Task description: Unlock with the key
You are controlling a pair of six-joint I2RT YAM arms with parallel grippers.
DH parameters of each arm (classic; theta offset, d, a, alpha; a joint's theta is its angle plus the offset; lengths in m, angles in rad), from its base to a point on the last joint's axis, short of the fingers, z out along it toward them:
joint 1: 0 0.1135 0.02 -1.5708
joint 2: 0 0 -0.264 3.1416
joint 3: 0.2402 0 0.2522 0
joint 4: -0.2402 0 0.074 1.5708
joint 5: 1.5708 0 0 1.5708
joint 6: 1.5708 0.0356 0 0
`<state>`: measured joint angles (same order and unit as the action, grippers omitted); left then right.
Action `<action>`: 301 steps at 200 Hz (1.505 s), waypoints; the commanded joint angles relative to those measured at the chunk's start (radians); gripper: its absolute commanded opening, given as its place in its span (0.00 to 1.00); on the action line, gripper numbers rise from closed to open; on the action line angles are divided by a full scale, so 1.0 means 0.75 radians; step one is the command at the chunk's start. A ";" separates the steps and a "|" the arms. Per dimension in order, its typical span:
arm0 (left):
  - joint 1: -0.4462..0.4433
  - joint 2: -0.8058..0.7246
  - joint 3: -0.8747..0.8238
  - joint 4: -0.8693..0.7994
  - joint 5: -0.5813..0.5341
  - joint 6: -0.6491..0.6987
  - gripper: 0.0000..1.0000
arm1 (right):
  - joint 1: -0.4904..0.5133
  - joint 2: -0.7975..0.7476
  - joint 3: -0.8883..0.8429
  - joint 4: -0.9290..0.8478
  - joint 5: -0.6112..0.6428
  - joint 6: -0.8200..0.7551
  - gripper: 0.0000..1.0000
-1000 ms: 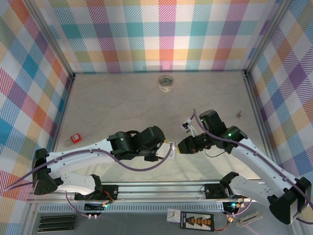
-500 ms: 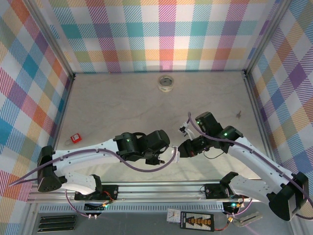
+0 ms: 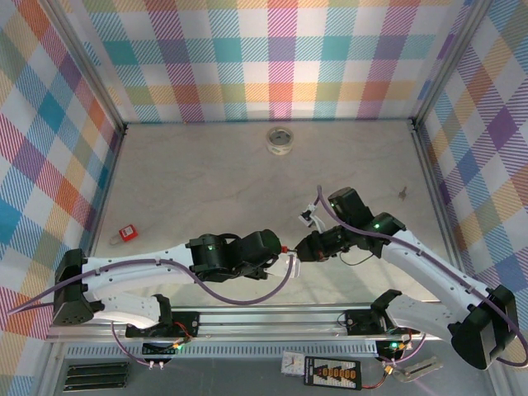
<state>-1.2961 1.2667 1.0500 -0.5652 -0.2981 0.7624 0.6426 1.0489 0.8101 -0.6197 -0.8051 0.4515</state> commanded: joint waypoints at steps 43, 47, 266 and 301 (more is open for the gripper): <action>-0.119 0.113 0.252 0.263 0.472 -0.129 0.00 | 0.007 0.009 0.019 0.181 0.041 -0.170 0.00; -0.118 0.123 0.271 0.243 0.481 -0.142 0.00 | 0.008 0.013 0.023 0.159 0.050 -0.196 0.00; -0.168 0.180 -0.221 1.147 -0.482 0.186 0.00 | -0.107 -0.032 -0.203 0.771 0.049 1.174 0.00; -0.150 0.129 -0.237 1.092 -0.468 0.118 0.00 | -0.138 -0.047 -0.213 0.783 0.049 1.221 0.00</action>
<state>-1.3590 1.4151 0.8497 0.0292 -0.8219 0.8787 0.5400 1.0088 0.6453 -0.2058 -0.7780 1.2964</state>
